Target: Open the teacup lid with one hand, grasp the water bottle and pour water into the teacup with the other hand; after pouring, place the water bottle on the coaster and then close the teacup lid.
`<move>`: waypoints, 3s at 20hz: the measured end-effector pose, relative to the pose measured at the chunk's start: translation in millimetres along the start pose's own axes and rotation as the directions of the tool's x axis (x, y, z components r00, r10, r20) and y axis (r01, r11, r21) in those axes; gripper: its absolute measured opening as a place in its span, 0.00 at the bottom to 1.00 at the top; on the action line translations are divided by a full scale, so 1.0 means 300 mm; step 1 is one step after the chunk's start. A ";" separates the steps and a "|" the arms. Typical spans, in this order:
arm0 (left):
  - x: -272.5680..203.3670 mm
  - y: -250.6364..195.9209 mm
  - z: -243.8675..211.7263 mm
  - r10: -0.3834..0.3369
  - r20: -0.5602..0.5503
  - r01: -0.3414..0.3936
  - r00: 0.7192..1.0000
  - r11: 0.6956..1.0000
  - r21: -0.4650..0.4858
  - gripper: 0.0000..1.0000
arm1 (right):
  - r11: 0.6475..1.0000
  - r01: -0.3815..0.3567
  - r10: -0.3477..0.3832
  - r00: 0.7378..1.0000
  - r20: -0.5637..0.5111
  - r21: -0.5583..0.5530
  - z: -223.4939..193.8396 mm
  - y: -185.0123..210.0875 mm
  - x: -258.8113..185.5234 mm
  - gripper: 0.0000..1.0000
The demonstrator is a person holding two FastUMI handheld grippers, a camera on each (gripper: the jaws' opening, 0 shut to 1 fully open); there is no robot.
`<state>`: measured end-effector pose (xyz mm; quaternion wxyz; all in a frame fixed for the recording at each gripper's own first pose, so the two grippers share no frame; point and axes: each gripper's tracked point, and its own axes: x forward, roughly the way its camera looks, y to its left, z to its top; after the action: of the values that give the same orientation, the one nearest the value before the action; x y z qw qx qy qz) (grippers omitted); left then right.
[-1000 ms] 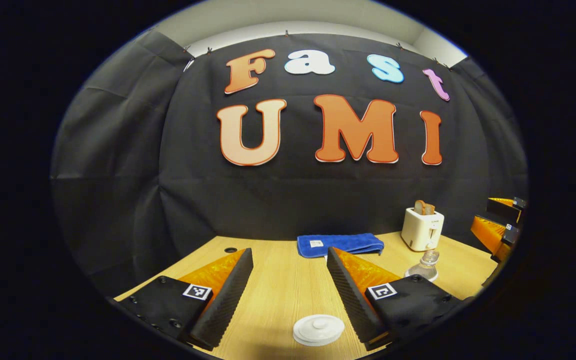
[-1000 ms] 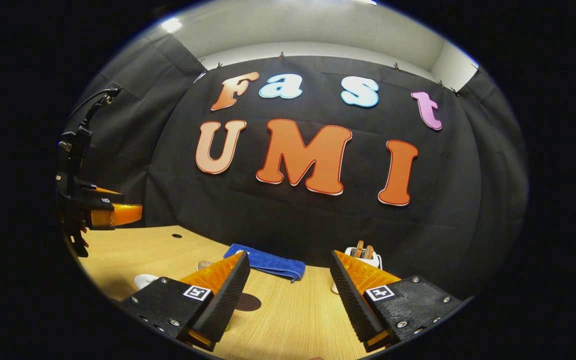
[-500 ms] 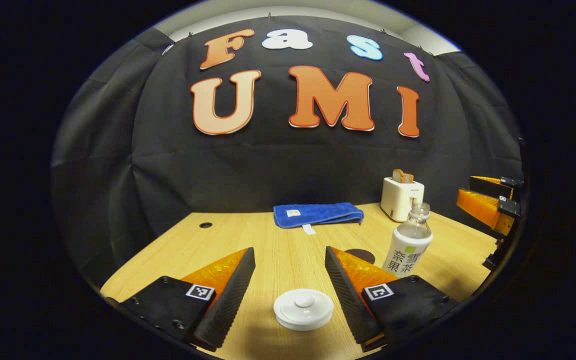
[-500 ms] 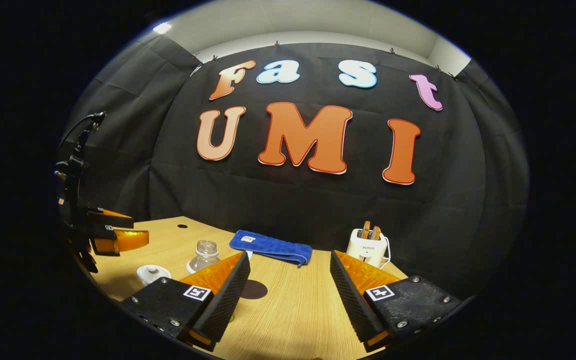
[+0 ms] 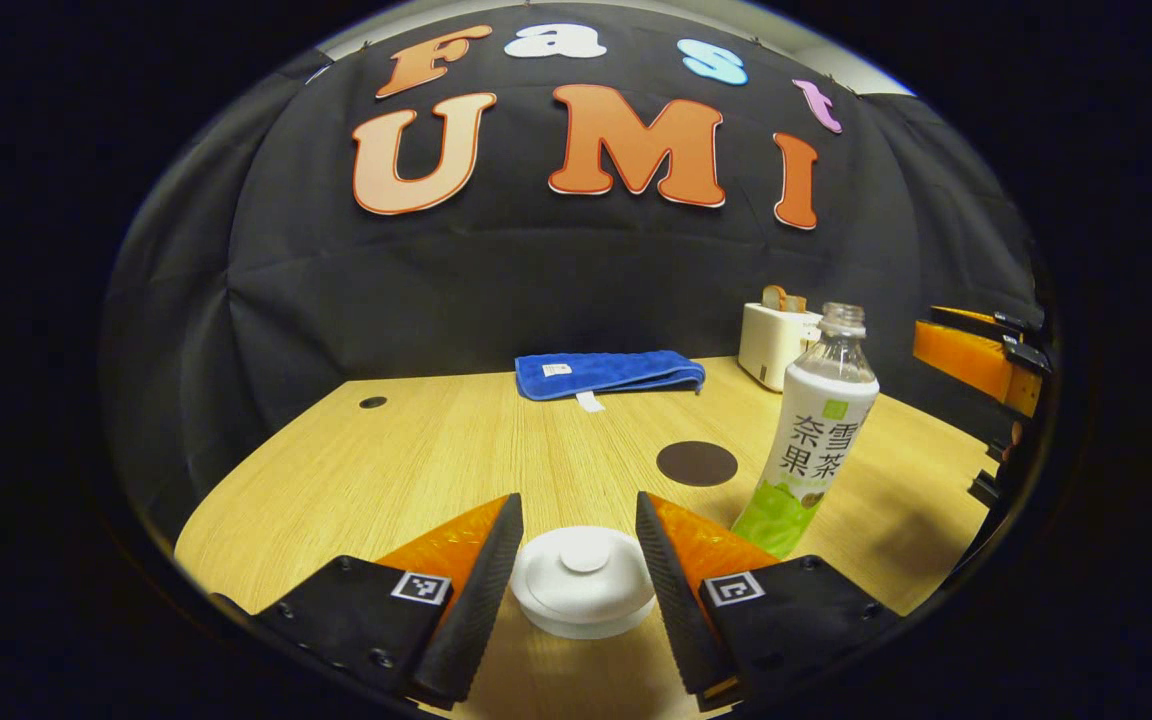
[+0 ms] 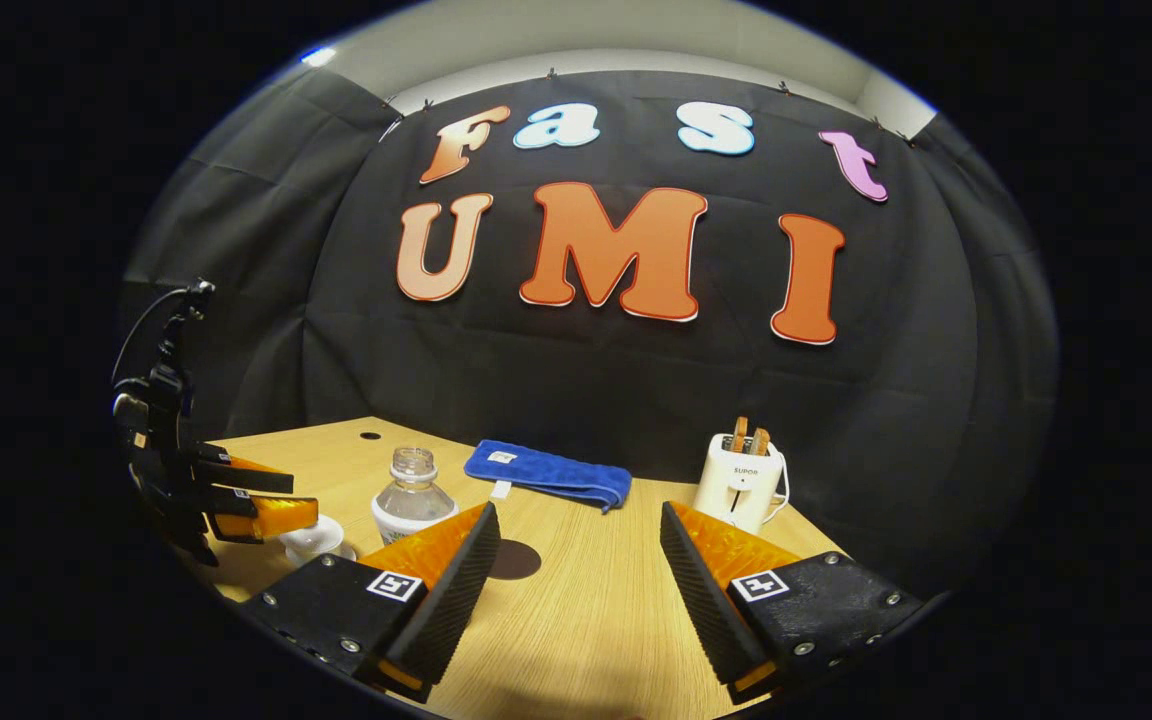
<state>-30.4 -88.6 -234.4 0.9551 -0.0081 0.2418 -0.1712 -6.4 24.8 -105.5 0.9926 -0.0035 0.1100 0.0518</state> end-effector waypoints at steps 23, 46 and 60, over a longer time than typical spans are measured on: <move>-0.005 0.062 0.032 0.098 0.056 -0.099 0.994 0.995 0.029 0.33 | 0.988 -0.154 0.154 0.986 -0.066 -0.001 -0.088 0.161 -0.010 0.97; -0.121 0.289 0.003 0.254 0.077 -0.255 0.964 0.967 0.004 0.33 | 0.958 -0.279 0.287 0.928 -0.236 0.067 -0.338 0.426 0.101 0.80; -0.145 0.363 -0.023 0.283 0.079 -0.280 0.956 0.959 -0.038 0.33 | 0.955 -0.235 0.200 0.960 -0.194 -0.180 -0.264 0.391 0.140 0.64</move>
<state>-34.3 28.7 -231.4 0.9788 0.0064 0.2024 -0.0297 4.8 144.2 -191.3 0.9619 -0.0962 0.1901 0.1714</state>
